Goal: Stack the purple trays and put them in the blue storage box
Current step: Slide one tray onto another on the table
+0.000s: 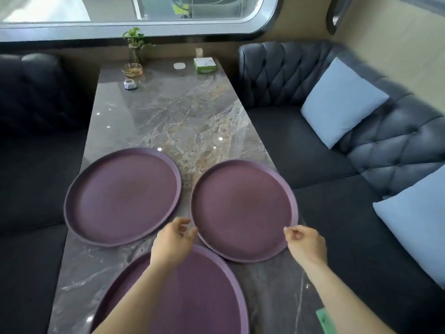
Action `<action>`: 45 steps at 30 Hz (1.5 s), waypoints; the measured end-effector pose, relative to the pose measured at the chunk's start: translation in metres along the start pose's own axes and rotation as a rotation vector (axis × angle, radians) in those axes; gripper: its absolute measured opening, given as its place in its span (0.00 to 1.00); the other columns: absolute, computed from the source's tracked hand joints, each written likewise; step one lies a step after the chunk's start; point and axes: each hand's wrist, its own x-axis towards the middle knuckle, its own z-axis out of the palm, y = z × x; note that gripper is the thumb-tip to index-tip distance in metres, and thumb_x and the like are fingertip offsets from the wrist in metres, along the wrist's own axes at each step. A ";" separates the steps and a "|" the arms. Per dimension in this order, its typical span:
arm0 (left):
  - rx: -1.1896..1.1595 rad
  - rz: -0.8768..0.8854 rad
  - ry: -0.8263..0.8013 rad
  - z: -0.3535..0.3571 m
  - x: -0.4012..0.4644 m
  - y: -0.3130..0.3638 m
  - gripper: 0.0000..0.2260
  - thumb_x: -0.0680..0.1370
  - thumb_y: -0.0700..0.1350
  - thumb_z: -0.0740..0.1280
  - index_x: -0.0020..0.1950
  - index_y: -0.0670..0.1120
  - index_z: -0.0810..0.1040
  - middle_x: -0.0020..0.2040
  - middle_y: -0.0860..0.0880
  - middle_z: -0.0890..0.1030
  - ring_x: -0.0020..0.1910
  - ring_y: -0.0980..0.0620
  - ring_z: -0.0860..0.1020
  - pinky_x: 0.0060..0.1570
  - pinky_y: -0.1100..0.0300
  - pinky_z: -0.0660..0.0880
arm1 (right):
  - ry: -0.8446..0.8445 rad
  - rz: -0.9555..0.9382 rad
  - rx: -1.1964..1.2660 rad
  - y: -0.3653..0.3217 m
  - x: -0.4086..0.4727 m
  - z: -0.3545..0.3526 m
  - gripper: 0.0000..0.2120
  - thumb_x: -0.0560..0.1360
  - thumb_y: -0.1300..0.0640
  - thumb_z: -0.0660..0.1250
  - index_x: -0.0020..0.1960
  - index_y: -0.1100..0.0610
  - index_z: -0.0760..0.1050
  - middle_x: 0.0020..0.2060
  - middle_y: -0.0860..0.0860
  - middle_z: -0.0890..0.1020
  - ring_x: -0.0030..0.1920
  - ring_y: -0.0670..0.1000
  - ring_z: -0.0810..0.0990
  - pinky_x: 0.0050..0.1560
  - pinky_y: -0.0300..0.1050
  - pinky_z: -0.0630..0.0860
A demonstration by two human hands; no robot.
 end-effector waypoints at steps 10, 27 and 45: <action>-0.196 -0.252 0.059 0.042 0.085 0.025 0.37 0.72 0.55 0.72 0.78 0.49 0.63 0.72 0.46 0.75 0.67 0.46 0.76 0.67 0.48 0.71 | -0.015 0.114 0.083 -0.005 0.110 0.006 0.27 0.75 0.48 0.68 0.73 0.47 0.66 0.70 0.53 0.69 0.66 0.57 0.73 0.60 0.57 0.73; -0.511 -0.229 0.196 0.006 0.027 0.018 0.26 0.73 0.40 0.73 0.71 0.48 0.74 0.55 0.52 0.80 0.56 0.50 0.80 0.63 0.49 0.76 | 0.202 0.244 0.305 -0.018 0.049 0.003 0.20 0.77 0.55 0.66 0.68 0.57 0.72 0.65 0.58 0.74 0.57 0.61 0.78 0.55 0.52 0.73; 0.004 -0.380 0.326 -0.084 -0.136 -0.158 0.12 0.73 0.44 0.72 0.55 0.55 0.82 0.45 0.56 0.85 0.49 0.48 0.82 0.48 0.53 0.76 | 0.060 0.059 -0.109 0.013 -0.170 0.096 0.08 0.70 0.65 0.71 0.47 0.56 0.82 0.42 0.55 0.79 0.46 0.60 0.79 0.44 0.49 0.73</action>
